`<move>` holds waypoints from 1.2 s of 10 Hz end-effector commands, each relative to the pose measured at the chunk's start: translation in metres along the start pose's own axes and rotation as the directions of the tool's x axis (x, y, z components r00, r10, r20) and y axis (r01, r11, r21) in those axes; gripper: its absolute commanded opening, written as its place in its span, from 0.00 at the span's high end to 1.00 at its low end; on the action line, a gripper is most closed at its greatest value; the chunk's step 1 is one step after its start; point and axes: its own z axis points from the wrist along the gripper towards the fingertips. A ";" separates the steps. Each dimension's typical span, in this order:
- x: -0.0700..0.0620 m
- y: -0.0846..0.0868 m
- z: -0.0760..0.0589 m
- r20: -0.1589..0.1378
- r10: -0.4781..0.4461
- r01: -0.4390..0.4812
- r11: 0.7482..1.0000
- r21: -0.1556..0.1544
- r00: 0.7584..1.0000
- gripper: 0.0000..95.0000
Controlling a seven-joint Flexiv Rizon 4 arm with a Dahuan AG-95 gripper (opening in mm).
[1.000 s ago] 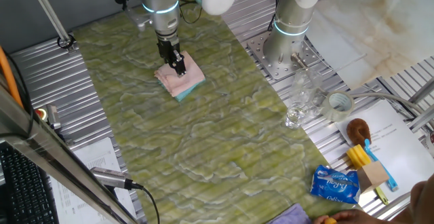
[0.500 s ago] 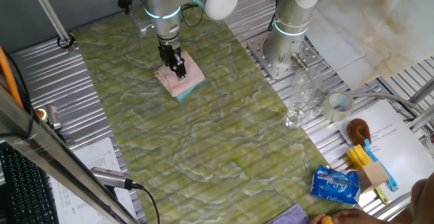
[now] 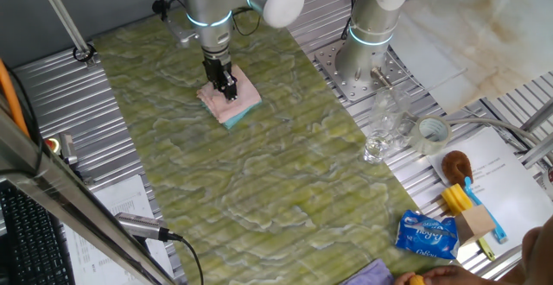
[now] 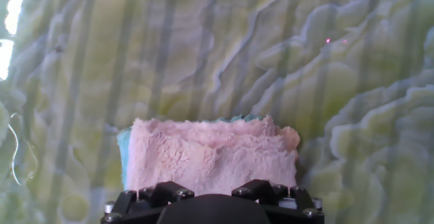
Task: Clean the table with a cloth
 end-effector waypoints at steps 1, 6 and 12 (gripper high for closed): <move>0.001 -0.001 0.001 -0.001 0.000 0.000 1.000 0.006 1.000 0.40; 0.001 -0.001 0.003 -0.012 0.015 -0.015 1.000 0.009 1.000 0.80; 0.002 -0.003 0.003 -0.019 0.019 -0.019 1.000 0.016 1.000 1.00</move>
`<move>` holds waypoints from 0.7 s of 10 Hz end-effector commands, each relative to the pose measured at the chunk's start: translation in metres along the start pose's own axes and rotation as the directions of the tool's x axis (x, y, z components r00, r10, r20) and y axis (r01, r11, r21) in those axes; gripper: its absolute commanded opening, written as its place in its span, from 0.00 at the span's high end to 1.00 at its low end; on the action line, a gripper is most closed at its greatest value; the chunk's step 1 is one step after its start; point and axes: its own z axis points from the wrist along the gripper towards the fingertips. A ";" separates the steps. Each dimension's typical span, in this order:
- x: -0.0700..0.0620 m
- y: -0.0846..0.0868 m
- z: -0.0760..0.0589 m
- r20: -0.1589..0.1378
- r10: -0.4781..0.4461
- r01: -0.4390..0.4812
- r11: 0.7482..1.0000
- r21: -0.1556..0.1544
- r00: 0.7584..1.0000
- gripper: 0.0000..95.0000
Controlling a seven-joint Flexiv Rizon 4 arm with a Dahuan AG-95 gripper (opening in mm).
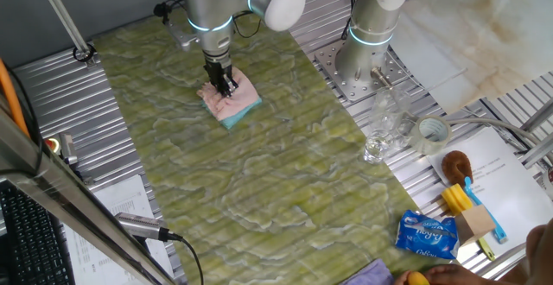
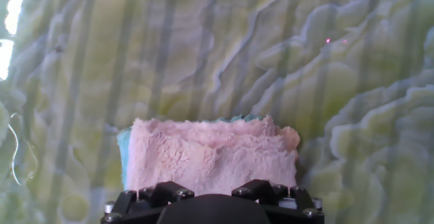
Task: Clean the table with a cloth
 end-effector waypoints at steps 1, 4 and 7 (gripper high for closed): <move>0.000 -0.001 -0.001 -0.004 0.002 -0.002 1.000 0.000 1.000 1.00; 0.000 -0.001 -0.006 -0.011 0.002 -0.002 1.000 -0.001 1.000 1.00; -0.002 -0.002 -0.028 -0.034 0.008 -0.009 1.000 -0.009 0.999 1.00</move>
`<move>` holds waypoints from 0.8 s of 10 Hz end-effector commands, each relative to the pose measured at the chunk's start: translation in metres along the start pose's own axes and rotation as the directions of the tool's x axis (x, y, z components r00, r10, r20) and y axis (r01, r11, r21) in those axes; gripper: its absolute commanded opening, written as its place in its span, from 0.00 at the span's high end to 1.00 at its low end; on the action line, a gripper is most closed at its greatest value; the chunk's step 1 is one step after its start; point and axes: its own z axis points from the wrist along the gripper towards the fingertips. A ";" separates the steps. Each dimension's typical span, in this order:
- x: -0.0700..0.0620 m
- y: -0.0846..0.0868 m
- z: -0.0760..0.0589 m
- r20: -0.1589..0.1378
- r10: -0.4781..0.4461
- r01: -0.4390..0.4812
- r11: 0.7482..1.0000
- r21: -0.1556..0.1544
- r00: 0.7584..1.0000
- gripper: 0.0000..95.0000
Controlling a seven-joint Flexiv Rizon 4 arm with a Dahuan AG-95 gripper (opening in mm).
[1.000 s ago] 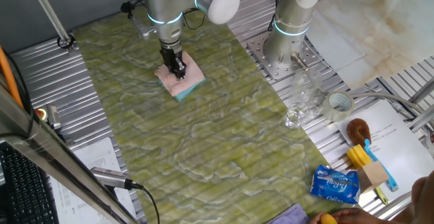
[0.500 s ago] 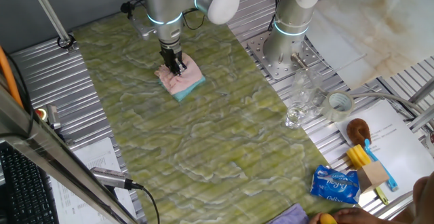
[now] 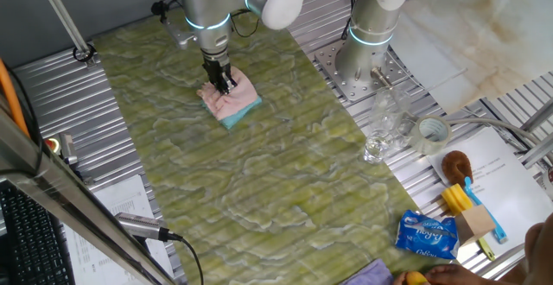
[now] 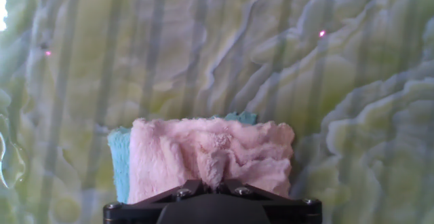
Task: Clean the table with a cloth
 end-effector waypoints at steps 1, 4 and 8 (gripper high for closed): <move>-0.001 0.004 -0.013 -0.016 0.011 -0.011 1.000 -0.007 1.000 1.00; -0.002 0.016 -0.024 -0.022 0.035 -0.035 0.999 -0.014 0.999 1.00; -0.004 0.039 -0.032 -0.017 0.062 -0.063 0.998 -0.022 0.998 1.00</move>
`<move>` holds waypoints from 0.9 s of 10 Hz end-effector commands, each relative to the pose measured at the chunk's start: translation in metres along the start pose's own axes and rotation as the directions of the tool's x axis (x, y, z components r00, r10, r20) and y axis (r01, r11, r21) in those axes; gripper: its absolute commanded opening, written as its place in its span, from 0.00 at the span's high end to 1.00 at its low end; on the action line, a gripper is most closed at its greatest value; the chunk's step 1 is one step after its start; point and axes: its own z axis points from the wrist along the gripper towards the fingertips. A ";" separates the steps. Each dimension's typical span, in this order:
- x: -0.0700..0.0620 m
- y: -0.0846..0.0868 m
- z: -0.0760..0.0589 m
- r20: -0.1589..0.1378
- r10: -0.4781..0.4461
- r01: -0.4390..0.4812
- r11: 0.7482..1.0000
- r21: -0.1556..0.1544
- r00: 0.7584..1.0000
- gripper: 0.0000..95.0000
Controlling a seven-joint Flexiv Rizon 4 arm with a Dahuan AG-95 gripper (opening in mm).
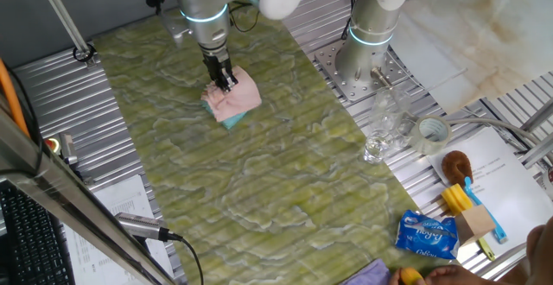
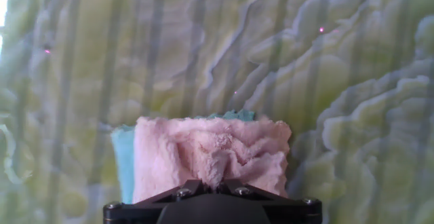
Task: Clean the table with a cloth
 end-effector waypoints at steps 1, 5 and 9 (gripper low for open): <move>-0.001 0.011 0.000 0.006 0.014 -0.014 1.000 -0.001 1.000 1.00; -0.005 0.034 -0.008 0.028 0.040 -0.039 0.999 -0.035 0.999 1.00; -0.012 0.047 -0.011 0.038 0.060 -0.058 0.996 -0.061 0.997 1.00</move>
